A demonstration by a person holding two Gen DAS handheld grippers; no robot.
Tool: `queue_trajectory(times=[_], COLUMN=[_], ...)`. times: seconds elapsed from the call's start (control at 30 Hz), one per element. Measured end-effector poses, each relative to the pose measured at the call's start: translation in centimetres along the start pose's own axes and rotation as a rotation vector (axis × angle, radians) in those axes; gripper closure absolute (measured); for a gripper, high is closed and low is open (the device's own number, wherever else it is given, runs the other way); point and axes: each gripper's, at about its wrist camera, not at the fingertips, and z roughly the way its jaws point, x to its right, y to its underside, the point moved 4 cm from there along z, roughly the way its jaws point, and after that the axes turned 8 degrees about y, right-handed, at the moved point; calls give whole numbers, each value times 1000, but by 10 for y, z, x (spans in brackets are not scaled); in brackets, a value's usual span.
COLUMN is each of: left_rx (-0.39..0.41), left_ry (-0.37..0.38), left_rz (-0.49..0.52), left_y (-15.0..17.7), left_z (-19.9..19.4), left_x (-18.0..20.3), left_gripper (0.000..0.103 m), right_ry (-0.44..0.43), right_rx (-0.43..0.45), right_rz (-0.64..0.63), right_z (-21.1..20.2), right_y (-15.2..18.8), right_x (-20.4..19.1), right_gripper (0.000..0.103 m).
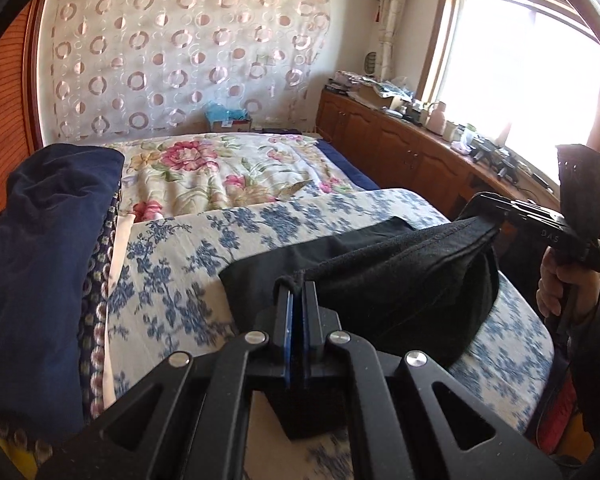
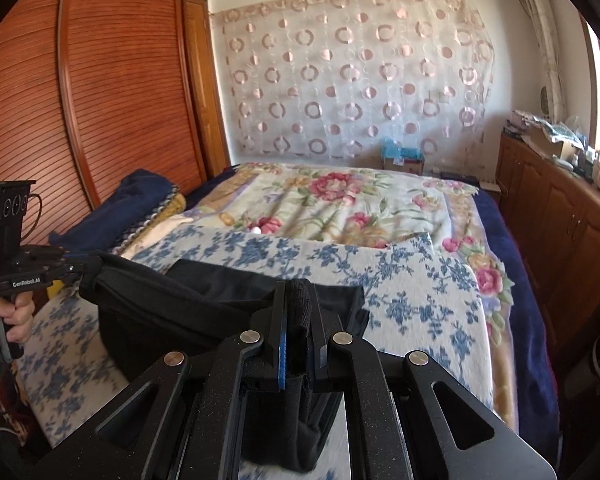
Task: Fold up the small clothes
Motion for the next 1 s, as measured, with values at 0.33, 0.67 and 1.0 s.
queue_trajectory(times=[0.33,0.67,1.0], left_rx=[-54,-18,-50], left_ry=[-21,-19,18], left_rz=[-10,3,-11], left_y=[-6,-18,1], left_z=[39,28,21], left_x=[-19,-22,-17], left_gripper=[101,66,56], right_ry=[4,11,95], right_rx=[-78,-116,-55], right_rz=[27,23,-2], right_z=[65,87,68], right_y=[9,13,-2], right_x=[16,16,22], right_gripper=[99,98,61])
